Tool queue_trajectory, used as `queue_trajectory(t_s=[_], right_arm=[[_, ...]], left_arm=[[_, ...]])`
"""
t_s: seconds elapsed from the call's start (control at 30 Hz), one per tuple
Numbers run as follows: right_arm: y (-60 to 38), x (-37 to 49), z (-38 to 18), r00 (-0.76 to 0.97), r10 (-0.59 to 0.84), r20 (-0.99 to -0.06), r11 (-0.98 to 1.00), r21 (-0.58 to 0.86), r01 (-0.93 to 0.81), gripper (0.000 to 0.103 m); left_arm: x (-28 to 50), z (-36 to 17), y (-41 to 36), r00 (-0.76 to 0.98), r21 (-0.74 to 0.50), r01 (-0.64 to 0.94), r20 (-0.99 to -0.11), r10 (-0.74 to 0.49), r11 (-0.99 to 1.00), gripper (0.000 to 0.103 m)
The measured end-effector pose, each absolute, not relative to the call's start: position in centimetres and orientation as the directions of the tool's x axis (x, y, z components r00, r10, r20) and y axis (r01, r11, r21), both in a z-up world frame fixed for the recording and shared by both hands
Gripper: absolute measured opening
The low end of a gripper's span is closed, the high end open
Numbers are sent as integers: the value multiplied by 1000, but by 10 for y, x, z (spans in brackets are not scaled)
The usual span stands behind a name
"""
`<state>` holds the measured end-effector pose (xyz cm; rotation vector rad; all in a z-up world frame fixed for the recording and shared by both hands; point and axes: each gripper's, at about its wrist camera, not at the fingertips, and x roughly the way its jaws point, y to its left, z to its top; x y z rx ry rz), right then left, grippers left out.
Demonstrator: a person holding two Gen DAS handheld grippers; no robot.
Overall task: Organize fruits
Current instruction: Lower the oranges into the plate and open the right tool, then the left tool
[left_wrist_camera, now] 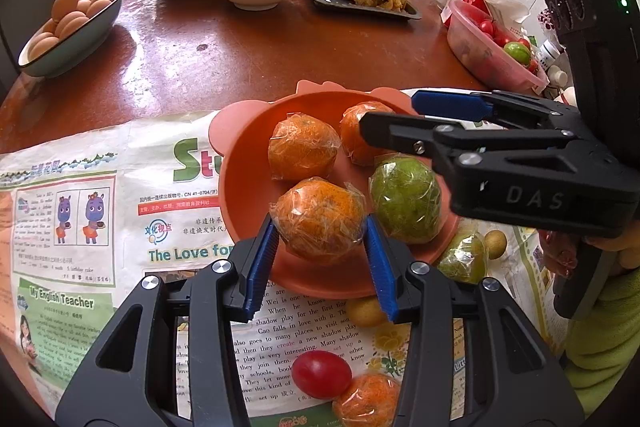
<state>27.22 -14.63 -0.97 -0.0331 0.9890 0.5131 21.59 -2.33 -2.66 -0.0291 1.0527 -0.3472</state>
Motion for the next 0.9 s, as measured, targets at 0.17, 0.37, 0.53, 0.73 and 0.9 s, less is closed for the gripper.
queue_trajectory(t_s=[0.17, 0.37, 0.53, 0.73, 0.9], right_arm=[[-152, 272, -4, 454, 395, -799, 884, 197, -423, 65], [-159, 272, 2, 469, 391, -792, 890, 194, -413, 67], [-161, 269, 7, 480, 382, -790, 894, 184, -408, 70], [-164, 263, 14, 501, 383, -776, 897, 183, -402, 75], [-166, 258, 19, 517, 376, -769, 902, 175, -395, 81]], left_arm=[[214, -21, -20, 460, -186, 259, -839, -290, 948, 42], [211, -14, -13, 477, -180, 247, -833, -281, 952, 43], [209, -8, -5, 494, -182, 230, -825, -276, 956, 49], [206, -1, 4, 516, -177, 201, -817, -258, 963, 56], [203, 4, 11, 532, -171, 181, -811, -243, 969, 70]])
